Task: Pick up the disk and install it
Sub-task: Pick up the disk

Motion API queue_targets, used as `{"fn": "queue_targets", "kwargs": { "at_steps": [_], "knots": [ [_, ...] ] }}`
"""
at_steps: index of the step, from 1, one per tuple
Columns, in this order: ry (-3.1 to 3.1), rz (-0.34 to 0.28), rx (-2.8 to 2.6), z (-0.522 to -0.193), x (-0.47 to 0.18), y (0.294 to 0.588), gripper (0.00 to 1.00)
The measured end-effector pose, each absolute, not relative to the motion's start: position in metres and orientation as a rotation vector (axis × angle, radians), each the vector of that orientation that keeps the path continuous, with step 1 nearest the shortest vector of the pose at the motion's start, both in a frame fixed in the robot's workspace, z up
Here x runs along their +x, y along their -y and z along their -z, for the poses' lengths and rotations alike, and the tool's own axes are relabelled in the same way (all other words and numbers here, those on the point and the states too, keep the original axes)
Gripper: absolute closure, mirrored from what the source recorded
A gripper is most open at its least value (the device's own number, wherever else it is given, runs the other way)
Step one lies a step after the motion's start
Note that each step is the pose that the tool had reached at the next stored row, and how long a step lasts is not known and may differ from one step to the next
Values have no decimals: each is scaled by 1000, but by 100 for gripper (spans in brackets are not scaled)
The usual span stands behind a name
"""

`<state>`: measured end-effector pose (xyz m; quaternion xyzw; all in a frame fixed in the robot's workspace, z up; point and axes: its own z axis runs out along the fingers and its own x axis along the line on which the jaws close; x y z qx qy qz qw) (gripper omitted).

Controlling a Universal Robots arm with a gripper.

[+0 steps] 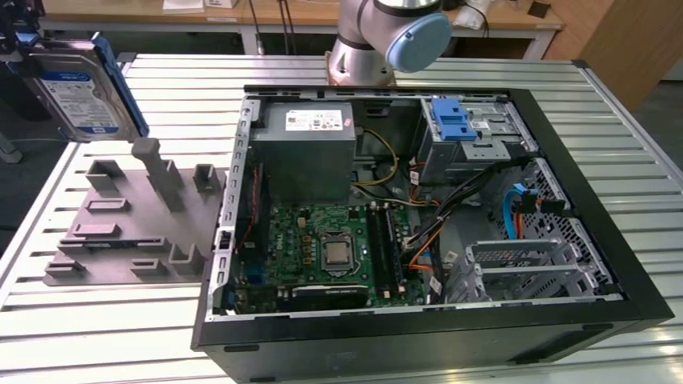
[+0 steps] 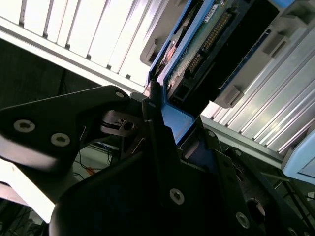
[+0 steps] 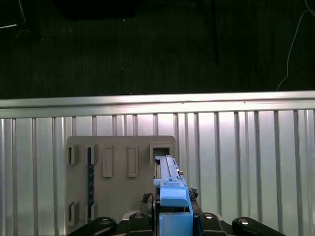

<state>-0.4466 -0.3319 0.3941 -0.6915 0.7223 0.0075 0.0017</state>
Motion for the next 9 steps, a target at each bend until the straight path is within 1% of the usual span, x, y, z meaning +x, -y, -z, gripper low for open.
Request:
{"fn": "queue_targets", "kwargs": {
  "at_steps": [9],
  "knots": [
    [-2267,-24,-2170,-399,-447,332,64]
  ]
}}
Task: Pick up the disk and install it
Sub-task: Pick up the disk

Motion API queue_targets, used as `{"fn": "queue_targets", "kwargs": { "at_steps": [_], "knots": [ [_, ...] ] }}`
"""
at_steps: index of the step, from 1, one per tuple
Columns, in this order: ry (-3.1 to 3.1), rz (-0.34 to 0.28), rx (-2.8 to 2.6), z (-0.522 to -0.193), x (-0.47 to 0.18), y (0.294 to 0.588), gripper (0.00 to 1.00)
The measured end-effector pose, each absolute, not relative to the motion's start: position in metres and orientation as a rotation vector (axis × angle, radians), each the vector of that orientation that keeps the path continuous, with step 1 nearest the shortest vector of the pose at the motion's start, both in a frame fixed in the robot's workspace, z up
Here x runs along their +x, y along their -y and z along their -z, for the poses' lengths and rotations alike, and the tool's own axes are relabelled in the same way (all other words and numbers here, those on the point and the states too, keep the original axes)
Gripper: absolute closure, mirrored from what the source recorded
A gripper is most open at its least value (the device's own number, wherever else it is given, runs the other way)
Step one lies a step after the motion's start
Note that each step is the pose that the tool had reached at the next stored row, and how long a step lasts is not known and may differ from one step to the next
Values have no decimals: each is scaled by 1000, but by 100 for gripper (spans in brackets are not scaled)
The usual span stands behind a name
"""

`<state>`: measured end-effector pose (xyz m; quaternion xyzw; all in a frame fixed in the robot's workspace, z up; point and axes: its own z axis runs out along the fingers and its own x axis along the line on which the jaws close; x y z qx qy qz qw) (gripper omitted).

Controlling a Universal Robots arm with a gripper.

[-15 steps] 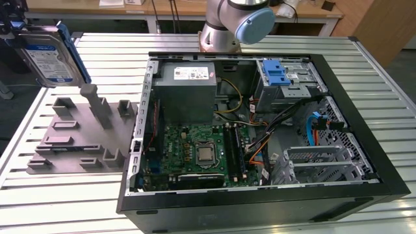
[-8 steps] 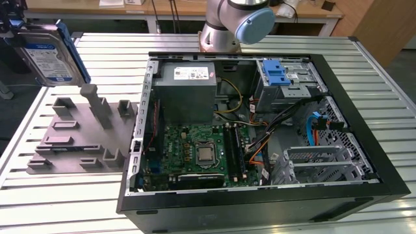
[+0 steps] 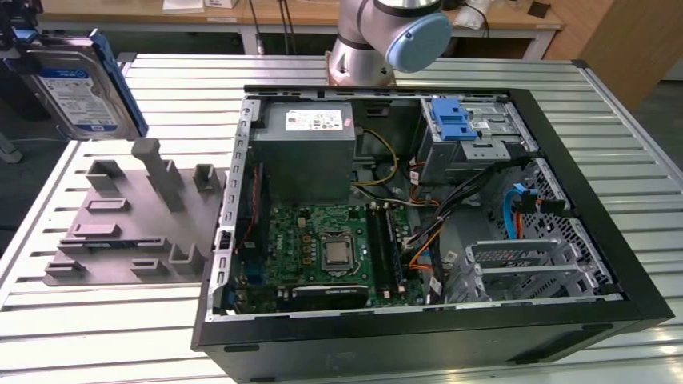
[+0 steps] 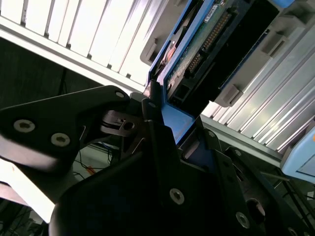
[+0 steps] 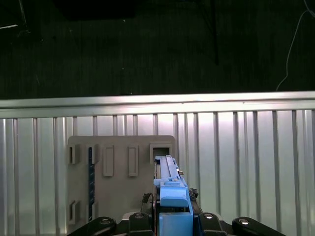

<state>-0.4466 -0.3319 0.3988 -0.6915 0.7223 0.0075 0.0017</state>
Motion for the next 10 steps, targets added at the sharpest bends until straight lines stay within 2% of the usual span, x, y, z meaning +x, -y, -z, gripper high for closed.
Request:
{"fn": "queue_targets", "kwargs": {
  "at_steps": [10],
  "knots": [
    [-2267,-24,-2170,-405,-447,332,64]
  ]
}}
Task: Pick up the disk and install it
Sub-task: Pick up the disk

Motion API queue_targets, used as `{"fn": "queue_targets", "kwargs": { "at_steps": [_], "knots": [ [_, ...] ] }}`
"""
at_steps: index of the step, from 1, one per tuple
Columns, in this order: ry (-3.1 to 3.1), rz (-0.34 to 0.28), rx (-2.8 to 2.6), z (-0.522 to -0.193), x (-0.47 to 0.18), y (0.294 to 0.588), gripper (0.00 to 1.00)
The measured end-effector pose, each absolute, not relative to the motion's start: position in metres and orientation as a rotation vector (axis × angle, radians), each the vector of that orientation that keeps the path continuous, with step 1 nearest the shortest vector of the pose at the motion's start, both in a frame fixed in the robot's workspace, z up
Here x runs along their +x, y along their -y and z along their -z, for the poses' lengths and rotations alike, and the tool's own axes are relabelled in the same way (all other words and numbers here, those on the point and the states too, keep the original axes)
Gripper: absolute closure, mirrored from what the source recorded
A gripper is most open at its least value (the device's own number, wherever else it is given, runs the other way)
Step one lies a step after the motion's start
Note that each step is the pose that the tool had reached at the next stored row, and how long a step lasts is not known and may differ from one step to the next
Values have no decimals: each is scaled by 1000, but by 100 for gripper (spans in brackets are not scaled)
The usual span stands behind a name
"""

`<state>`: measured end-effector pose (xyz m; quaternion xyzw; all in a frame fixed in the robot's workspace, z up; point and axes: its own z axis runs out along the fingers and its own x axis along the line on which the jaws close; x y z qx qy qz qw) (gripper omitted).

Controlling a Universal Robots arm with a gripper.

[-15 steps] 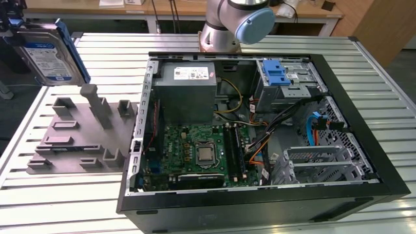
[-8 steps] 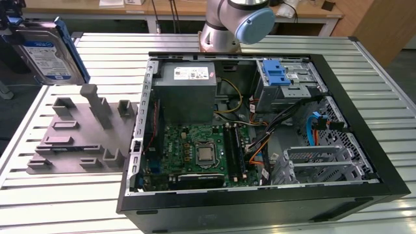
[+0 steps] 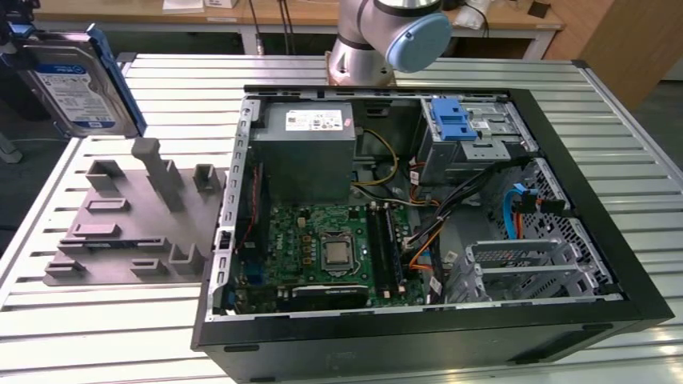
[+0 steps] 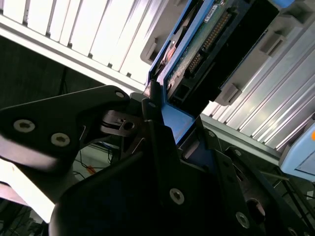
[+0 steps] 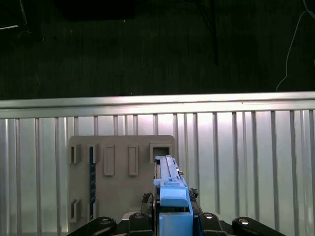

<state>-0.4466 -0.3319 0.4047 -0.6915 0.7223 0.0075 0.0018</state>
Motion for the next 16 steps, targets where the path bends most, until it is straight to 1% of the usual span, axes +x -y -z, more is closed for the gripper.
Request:
{"fn": "queue_targets", "kwargs": {
  "at_steps": [16],
  "knots": [
    [-2267,-24,-2170,-414,-447,332,64]
  ]
}}
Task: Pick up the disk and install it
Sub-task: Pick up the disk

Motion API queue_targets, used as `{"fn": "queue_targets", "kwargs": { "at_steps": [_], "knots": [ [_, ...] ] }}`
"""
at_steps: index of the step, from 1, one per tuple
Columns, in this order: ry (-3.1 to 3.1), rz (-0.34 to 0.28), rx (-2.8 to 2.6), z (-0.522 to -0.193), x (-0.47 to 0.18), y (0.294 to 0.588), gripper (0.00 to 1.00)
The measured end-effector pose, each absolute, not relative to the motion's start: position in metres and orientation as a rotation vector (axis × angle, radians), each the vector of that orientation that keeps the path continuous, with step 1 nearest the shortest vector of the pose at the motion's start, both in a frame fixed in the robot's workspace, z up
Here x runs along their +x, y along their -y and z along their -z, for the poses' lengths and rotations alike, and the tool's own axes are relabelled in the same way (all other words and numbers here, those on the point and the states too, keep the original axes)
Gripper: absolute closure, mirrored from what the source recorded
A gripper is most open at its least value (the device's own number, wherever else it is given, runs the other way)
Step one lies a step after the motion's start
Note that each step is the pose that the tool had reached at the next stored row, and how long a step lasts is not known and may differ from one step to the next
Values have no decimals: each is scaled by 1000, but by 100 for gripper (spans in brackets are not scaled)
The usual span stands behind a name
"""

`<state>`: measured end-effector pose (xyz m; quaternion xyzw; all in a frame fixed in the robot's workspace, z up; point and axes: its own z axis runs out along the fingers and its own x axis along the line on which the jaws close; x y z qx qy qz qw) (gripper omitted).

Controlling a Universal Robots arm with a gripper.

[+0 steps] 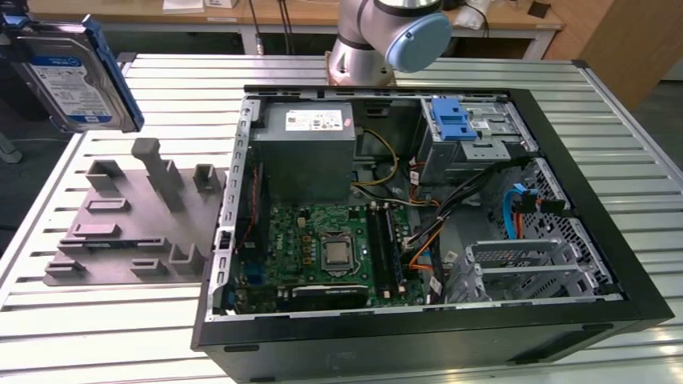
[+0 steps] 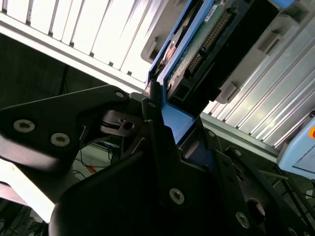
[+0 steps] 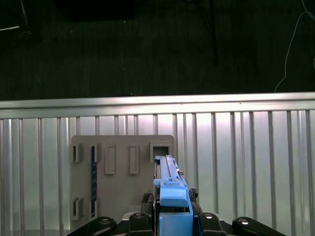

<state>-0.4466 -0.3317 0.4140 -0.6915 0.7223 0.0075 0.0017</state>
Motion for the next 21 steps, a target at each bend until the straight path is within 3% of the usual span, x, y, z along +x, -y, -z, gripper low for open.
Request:
{"fn": "queue_targets", "kwargs": {
  "at_steps": [21],
  "knots": [
    [-2267,-24,-2170,-428,-447,331,64]
  ]
}}
